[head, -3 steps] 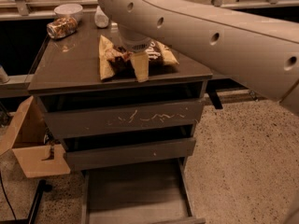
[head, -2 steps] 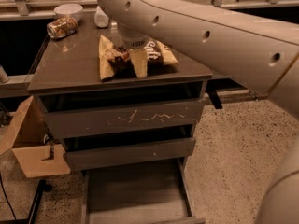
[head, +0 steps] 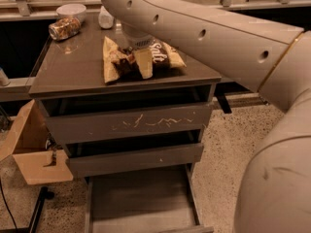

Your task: Place brown chip bag into bottom drawer

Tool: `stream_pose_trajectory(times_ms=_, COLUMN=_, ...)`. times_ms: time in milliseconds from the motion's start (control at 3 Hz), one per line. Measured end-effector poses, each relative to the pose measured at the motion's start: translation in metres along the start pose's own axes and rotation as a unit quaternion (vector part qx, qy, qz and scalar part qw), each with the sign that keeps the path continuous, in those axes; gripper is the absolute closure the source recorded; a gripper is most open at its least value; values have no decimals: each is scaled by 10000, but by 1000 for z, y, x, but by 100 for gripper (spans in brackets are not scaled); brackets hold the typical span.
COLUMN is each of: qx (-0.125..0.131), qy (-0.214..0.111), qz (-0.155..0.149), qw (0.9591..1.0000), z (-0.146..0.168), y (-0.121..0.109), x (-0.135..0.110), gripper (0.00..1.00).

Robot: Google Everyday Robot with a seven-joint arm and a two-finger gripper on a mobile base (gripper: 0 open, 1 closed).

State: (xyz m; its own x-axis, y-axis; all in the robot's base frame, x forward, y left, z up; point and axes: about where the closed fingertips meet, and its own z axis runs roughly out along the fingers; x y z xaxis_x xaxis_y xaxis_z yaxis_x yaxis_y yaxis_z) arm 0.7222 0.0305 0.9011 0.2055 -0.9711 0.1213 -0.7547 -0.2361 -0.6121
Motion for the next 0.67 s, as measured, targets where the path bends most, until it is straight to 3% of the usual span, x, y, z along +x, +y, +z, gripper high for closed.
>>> stream_pose_trajectory(times_ms=667, qx=-338, qy=168, qz=6, qw=9993, z=33, y=-3, x=12, gripper=0)
